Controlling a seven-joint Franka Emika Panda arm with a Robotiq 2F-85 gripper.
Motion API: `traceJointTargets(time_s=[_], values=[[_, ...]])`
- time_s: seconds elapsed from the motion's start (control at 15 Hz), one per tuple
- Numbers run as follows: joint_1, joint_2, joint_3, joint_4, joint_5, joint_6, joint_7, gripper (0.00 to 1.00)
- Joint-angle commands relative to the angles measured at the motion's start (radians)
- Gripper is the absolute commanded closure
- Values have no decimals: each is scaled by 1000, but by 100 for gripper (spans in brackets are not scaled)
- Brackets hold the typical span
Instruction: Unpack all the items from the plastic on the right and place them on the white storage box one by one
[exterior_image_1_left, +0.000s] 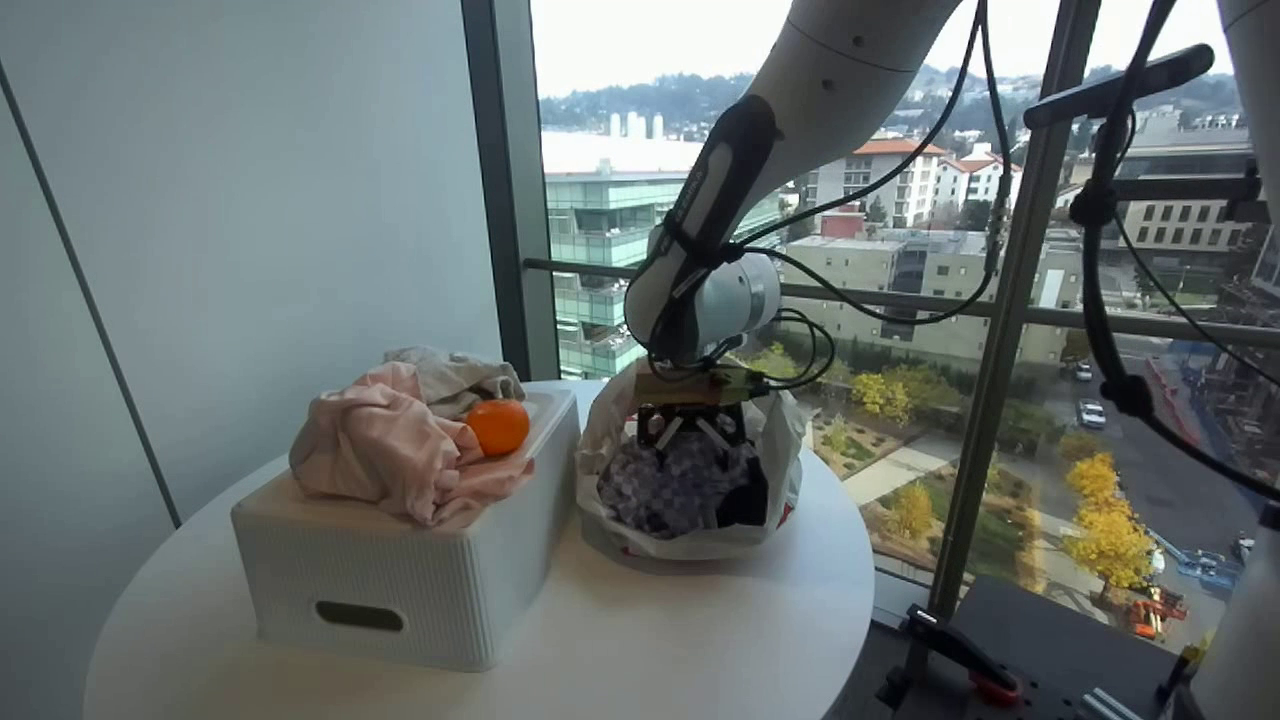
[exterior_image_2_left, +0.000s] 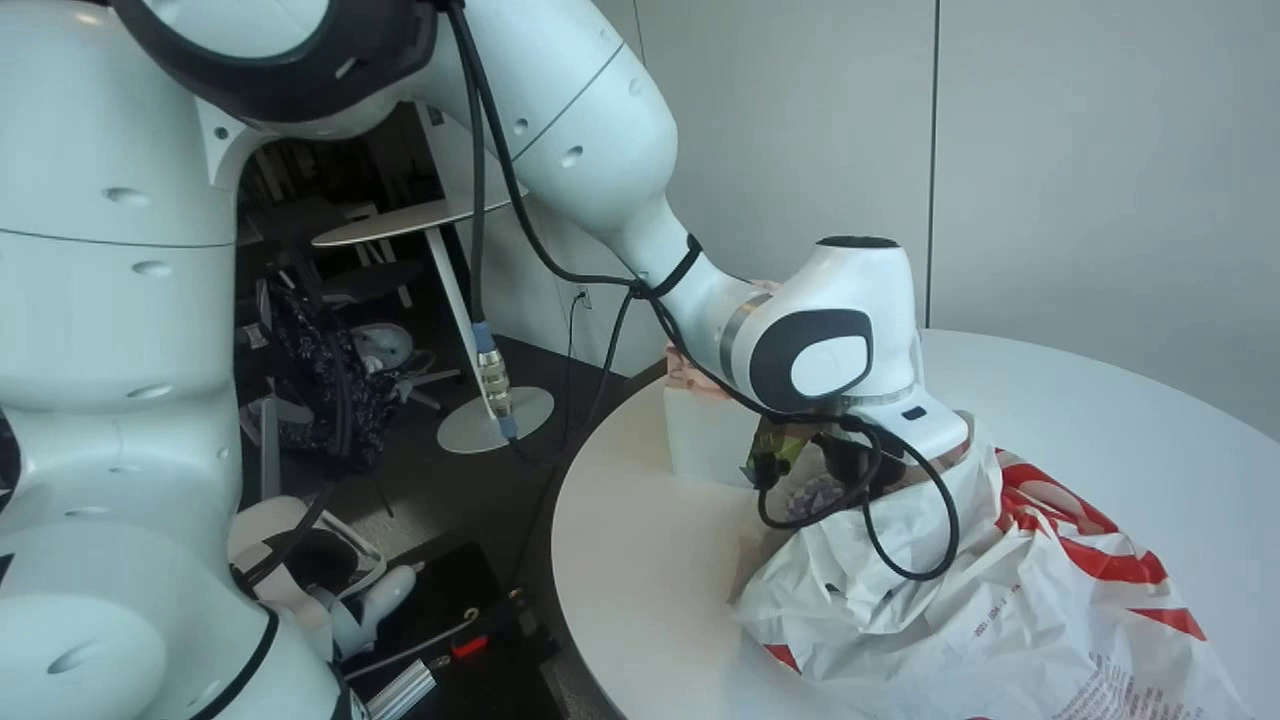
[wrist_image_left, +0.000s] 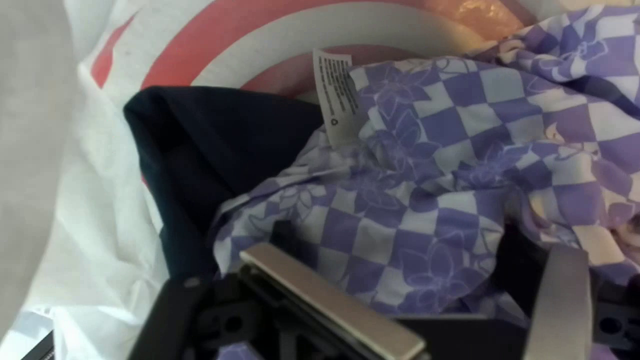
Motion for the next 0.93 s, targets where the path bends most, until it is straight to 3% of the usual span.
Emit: traceJointTargets(time_s=[0.0, 0.13, 0.47, 0.6, 0.87], values=[[65, 74, -69, 48, -42, 55, 62, 25], [84, 85, -90, 47, -50, 52, 75, 32], [103, 36, -98, 16, -31, 19, 89, 72], [93, -13, -72, 0, -5, -20, 64, 87], [114, -164, -58, -1, -20, -246, 103, 96]])
